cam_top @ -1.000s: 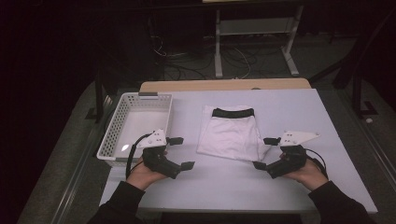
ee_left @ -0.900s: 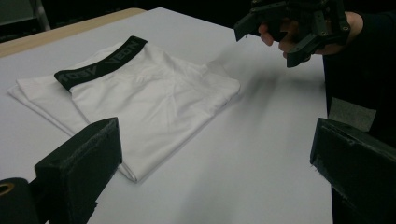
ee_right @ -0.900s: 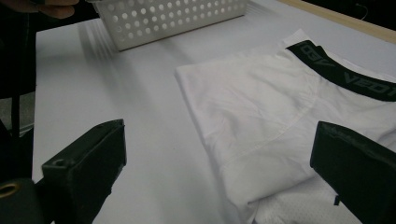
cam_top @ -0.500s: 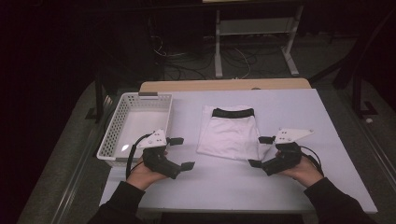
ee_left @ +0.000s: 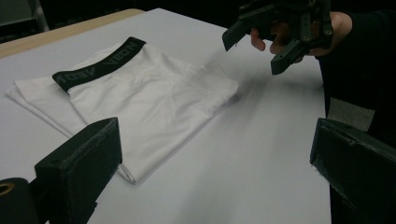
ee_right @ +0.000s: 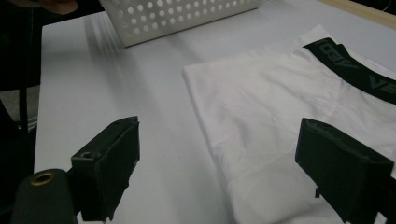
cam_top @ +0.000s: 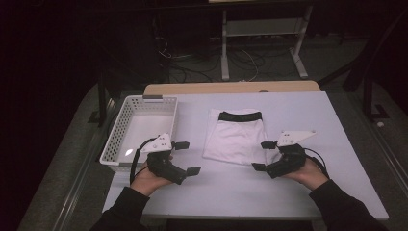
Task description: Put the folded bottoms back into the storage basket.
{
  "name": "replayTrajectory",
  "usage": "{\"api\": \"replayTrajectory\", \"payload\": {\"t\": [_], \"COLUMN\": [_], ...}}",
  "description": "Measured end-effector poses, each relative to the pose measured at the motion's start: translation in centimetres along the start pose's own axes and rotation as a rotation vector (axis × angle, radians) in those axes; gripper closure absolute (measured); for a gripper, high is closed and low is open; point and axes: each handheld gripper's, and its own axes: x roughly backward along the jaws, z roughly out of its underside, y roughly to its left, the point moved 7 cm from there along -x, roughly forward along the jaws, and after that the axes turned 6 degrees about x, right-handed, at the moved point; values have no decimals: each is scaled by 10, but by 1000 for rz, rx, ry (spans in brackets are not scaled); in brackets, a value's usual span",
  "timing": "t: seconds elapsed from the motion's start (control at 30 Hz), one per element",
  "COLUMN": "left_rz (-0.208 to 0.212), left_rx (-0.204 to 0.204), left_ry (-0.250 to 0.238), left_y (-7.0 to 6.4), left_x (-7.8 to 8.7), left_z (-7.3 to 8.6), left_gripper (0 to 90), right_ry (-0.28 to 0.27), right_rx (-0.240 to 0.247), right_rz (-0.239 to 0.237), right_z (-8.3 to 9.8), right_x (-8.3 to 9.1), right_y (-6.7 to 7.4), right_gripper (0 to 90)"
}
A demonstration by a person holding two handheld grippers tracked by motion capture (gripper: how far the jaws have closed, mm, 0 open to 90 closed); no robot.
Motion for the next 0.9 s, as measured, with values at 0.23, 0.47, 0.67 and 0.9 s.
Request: {"api": "replayTrajectory", "payload": {"t": [0.23, 0.47, 0.67, 0.9], "left_rz": [0, -1, 1, 8], "left_rx": [-1, 3, 3, 1], "left_ry": [-2, -6, -9, -12], "left_y": [-1, 0, -1, -1], "left_x": [-1, -1, -1, 0], "left_z": [-1, -1, -2, -2], "left_gripper": [17, 17, 17, 17], "right_ry": [14, 20, 20, 31], "right_rx": [4, 3, 6, 14], "right_rz": [-17, -46, -52, -50], "right_z": [-1, -3, -7, -10], "right_x": [-4, -9, -14, -24], "right_y": [1, 0, 0, -4], "right_gripper": [150, 175, 199, 277]}}
